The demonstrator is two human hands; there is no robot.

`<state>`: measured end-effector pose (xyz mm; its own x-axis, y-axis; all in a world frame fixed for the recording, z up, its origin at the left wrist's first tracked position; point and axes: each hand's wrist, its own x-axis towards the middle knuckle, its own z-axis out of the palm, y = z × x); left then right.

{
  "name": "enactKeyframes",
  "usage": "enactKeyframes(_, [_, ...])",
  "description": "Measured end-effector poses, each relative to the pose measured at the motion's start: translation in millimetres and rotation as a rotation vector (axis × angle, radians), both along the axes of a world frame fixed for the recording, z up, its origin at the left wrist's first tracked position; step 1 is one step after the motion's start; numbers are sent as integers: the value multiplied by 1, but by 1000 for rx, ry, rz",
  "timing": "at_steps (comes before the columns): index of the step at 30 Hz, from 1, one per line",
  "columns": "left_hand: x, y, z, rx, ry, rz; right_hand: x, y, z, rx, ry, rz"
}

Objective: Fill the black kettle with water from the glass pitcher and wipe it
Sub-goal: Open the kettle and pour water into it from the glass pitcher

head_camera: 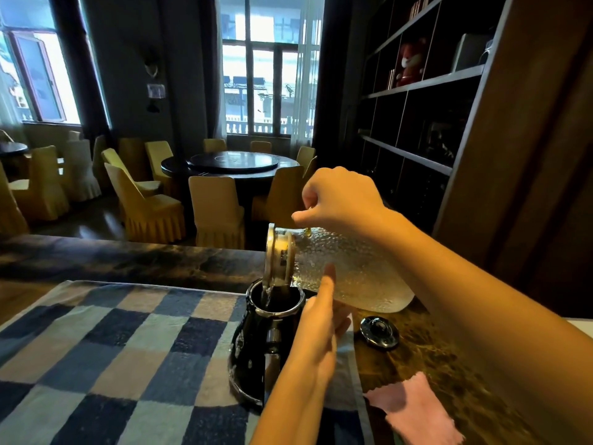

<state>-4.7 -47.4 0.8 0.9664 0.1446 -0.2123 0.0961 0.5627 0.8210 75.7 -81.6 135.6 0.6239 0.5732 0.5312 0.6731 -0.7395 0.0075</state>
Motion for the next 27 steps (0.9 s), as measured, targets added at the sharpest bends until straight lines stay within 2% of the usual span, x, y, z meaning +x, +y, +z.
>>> enactKeyframes(9, [-6,2,-10,98,-1,-135,-5,-40,-13,239,87,-58])
enactKeyframes(14, [-16,5,-11,139,-15,-161,-3,-68,-24,377,260,-62])
enactKeyframes(18, [-19,15,-10,175,-33,-170,1,-86,-29,595,400,17])
enactKeyframes(24, [-33,42,15,374,-202,-170,-4,-97,-9,844,550,94])
enactKeyframes(27, [-41,63,26,441,-289,-101,-4,-89,5,942,648,103])
